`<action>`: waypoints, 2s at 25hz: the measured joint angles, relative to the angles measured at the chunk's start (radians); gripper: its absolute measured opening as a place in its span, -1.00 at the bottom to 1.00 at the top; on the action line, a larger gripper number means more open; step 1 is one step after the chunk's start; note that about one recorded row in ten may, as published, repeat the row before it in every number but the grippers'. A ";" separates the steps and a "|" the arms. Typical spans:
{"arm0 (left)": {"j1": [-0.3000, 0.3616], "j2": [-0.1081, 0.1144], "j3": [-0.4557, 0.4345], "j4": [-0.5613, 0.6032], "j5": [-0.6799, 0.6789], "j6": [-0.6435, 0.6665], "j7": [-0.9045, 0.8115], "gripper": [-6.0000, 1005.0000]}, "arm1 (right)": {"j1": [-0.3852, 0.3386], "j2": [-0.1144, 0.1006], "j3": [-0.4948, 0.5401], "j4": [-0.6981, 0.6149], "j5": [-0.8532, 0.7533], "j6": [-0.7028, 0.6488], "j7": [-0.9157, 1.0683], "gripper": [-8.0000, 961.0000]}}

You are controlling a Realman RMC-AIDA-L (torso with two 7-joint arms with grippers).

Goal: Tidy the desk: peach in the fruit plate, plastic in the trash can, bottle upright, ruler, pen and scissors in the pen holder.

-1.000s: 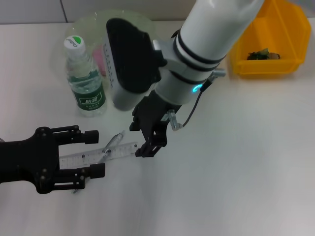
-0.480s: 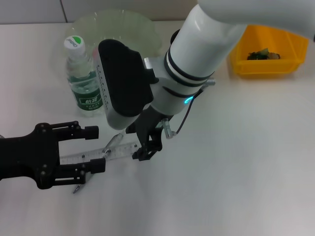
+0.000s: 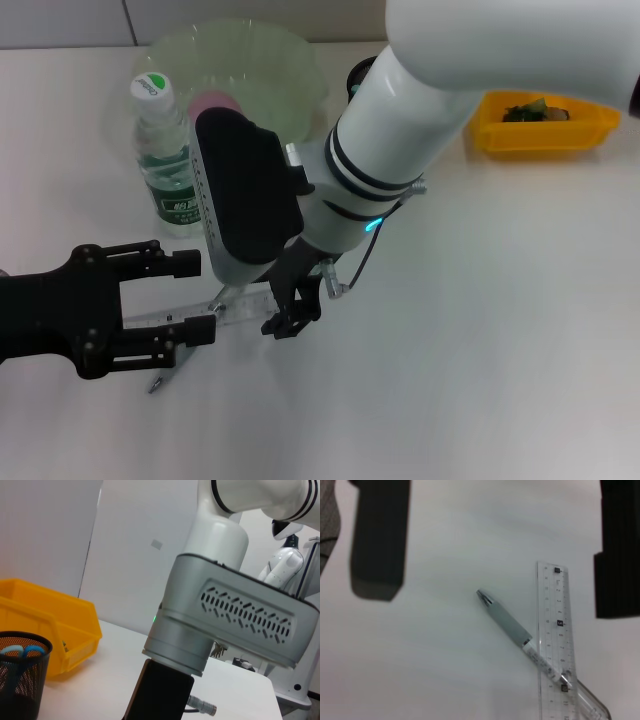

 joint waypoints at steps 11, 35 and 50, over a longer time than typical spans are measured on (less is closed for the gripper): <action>-0.002 -0.001 0.000 0.000 0.005 -0.003 0.000 0.47 | -0.009 0.000 -0.034 0.004 0.010 0.036 0.003 0.23; -0.008 0.006 -0.026 -0.002 0.005 -0.004 0.000 0.47 | -0.011 0.000 -0.072 0.005 0.011 0.077 0.006 0.22; -0.004 0.014 -0.046 -0.002 0.005 -0.009 0.000 0.47 | -0.018 0.000 -0.073 0.005 0.013 0.080 0.006 0.22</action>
